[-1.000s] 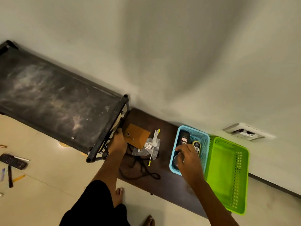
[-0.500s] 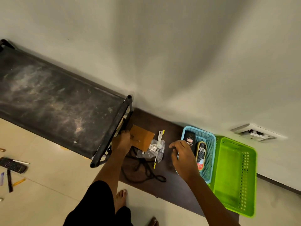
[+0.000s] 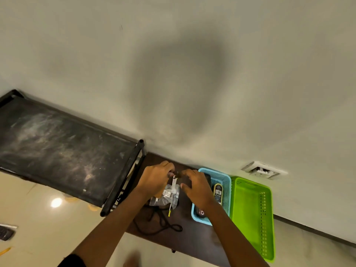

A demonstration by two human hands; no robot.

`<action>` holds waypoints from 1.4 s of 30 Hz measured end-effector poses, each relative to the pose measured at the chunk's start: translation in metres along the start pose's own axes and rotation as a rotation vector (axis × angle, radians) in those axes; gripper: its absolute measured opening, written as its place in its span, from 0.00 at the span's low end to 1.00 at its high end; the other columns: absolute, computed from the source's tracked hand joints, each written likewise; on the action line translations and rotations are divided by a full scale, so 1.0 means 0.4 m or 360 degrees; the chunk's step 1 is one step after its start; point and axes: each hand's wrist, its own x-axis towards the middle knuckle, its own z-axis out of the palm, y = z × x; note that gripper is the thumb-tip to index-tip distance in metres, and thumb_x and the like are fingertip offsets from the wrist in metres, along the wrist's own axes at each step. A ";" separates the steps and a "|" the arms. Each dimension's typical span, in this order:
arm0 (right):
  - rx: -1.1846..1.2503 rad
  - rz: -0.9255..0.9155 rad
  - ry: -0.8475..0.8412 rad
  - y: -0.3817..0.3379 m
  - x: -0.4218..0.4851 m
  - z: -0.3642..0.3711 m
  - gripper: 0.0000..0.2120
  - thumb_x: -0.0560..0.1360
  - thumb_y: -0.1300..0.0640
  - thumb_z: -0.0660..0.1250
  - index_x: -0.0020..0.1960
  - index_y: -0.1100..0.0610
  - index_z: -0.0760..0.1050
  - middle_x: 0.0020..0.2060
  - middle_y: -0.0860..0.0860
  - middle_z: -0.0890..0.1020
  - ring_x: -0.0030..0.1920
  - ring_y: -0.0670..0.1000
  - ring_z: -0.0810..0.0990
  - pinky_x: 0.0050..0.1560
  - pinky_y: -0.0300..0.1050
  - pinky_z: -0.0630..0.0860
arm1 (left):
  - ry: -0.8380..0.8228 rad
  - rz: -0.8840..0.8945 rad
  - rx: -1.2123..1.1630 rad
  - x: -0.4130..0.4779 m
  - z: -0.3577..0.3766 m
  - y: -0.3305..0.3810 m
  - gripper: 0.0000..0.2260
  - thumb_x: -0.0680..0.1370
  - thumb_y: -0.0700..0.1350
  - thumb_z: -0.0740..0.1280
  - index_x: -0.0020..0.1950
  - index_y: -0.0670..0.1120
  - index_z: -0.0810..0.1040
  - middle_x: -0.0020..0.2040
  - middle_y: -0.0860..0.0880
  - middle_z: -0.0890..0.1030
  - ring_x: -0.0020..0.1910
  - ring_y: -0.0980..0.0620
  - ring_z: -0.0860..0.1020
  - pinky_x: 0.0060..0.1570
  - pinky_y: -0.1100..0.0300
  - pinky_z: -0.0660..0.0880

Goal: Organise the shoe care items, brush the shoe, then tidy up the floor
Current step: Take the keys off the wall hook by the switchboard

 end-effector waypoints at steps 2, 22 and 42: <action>0.0050 0.0070 0.0081 -0.024 -0.008 -0.031 0.13 0.69 0.54 0.71 0.52 0.56 0.78 0.47 0.52 0.82 0.49 0.54 0.79 0.52 0.50 0.76 | 0.0055 0.0065 -0.0019 0.027 -0.041 0.037 0.02 0.70 0.44 0.67 0.40 0.49 0.75 0.36 0.54 0.78 0.26 0.54 0.77 0.20 0.62 0.71; 0.0783 -0.0028 0.1028 -0.116 -0.231 -0.377 0.04 0.75 0.62 0.68 0.41 0.57 0.78 0.32 0.47 0.82 0.34 0.39 0.79 0.34 0.26 0.69 | 0.0288 0.0565 0.0114 0.210 -0.340 0.351 0.06 0.71 0.45 0.74 0.42 0.49 0.77 0.38 0.54 0.79 0.24 0.55 0.75 0.21 0.65 0.72; 0.0667 -0.0563 0.2006 -0.189 -0.362 -1.112 0.04 0.74 0.63 0.69 0.42 0.55 0.78 0.35 0.47 0.82 0.38 0.42 0.81 0.38 0.28 0.73 | 0.1575 0.0755 0.0351 0.793 -0.792 0.896 0.21 0.76 0.44 0.60 0.70 0.46 0.64 0.71 0.43 0.68 0.71 0.45 0.62 0.70 0.47 0.56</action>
